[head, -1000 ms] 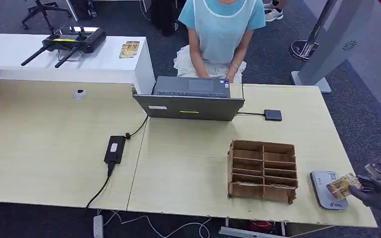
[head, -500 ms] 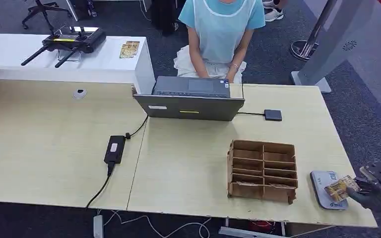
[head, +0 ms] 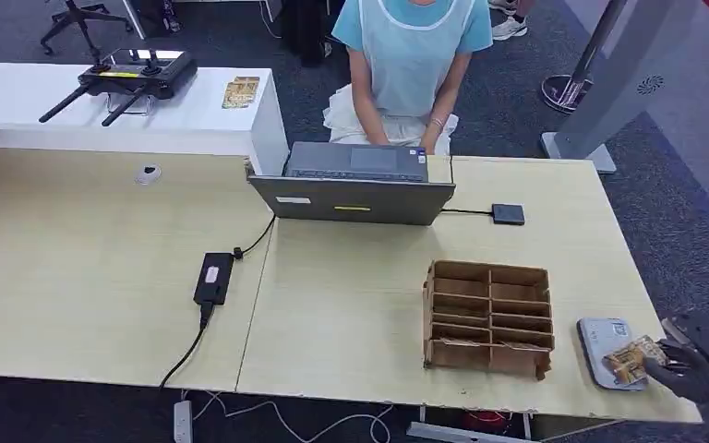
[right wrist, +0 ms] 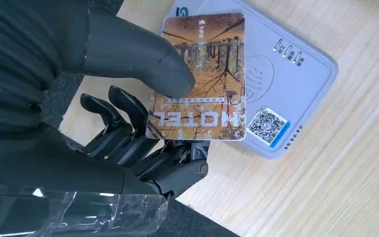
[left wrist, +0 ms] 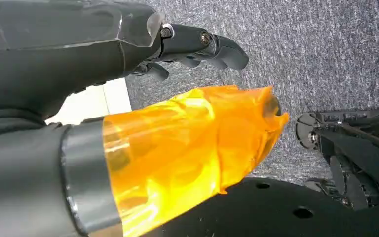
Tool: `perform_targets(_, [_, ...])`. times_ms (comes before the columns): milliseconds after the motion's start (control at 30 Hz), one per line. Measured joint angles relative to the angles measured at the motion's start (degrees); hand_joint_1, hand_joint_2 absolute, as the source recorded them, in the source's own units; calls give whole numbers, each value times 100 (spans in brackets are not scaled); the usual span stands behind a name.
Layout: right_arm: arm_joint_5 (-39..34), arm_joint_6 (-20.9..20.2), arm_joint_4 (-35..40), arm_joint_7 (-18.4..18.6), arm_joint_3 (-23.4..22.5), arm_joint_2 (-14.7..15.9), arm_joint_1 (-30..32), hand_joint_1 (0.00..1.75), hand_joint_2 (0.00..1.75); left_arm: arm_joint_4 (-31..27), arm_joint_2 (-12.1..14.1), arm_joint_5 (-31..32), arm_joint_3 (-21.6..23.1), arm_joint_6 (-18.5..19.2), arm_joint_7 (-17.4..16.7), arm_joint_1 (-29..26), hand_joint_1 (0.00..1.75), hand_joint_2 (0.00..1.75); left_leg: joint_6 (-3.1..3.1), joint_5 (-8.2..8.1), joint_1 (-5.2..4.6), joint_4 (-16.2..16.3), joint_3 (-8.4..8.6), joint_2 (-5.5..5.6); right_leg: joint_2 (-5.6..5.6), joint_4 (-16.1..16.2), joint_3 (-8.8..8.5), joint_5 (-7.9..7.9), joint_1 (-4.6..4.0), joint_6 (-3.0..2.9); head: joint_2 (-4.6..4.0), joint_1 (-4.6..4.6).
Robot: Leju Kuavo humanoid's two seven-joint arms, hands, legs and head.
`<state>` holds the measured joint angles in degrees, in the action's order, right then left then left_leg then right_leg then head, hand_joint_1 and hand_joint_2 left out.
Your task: Pass the card to the sensor for recognition and then transmit it.
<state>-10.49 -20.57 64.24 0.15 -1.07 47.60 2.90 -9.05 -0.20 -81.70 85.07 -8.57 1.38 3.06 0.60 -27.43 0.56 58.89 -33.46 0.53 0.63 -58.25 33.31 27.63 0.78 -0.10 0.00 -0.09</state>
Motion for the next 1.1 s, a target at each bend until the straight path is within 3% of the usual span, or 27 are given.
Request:
perform_targets(200, [61, 31, -50, 20, 0, -18, 24, 175, 175, -2, 0, 44, 0, 0, -11, -1, 0, 0, 0, 0, 0, 0, 1, 0, 0, 0, 0, 0, 0, 0, 0, 0])
perform_targets(533, [426, 413, -116, 33, 0, -131, 44, 175, 175, -2, 0, 57, 0, 0, -28, -1, 0, 0, 0, 0, 0, 0, 1, -2, -2, 0, -1, 0, 0, 0, 0, 0])
perform_targets(1100, [520, 549, -142, 33, -28, -332, -78, 175, 175, -4, 0, 39, 0, 0, -28, -3, 0, 0, -3, -2, 0, 0, 4, -18, -12, 0, -2, -1, 0, 0, 2, 0])
